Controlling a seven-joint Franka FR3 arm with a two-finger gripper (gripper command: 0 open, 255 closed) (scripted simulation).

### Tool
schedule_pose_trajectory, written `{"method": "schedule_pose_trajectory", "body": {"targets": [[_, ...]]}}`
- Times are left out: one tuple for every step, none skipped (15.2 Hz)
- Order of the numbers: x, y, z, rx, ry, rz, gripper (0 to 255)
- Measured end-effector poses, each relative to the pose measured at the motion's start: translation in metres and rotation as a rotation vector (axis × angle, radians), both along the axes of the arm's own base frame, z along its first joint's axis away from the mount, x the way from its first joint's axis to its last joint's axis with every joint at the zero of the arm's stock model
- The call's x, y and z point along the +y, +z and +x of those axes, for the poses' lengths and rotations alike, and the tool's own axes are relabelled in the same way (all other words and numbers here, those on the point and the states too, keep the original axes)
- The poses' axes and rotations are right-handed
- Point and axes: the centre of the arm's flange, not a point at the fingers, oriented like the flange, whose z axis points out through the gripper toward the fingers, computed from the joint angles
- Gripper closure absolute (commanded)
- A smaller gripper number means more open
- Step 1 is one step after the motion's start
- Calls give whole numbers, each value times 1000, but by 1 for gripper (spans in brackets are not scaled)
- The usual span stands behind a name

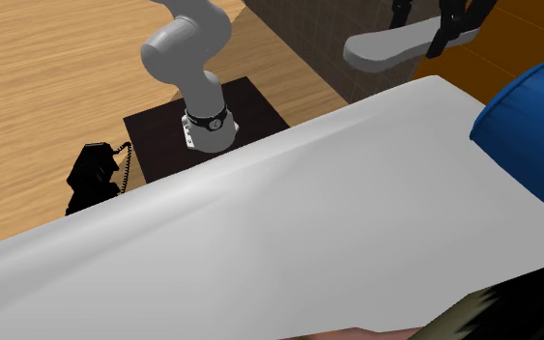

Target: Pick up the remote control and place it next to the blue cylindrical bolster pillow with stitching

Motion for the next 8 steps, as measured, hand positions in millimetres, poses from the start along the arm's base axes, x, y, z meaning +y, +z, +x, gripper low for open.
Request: {"method": "schedule_pose_trajectory", "body": {"targets": [[15,1,-1,0,0,0,255],[28,0,-4,0,0,0,255],[40,2,-4,0,0,0,255],[51,2,-7,0,0,0,255],[62,1,-10,0,0,0,255],[76,1,-11,0,0,0,255],[87,2,-14,0,0,0,255],[99,3,-16,0,0,0,255]]}}
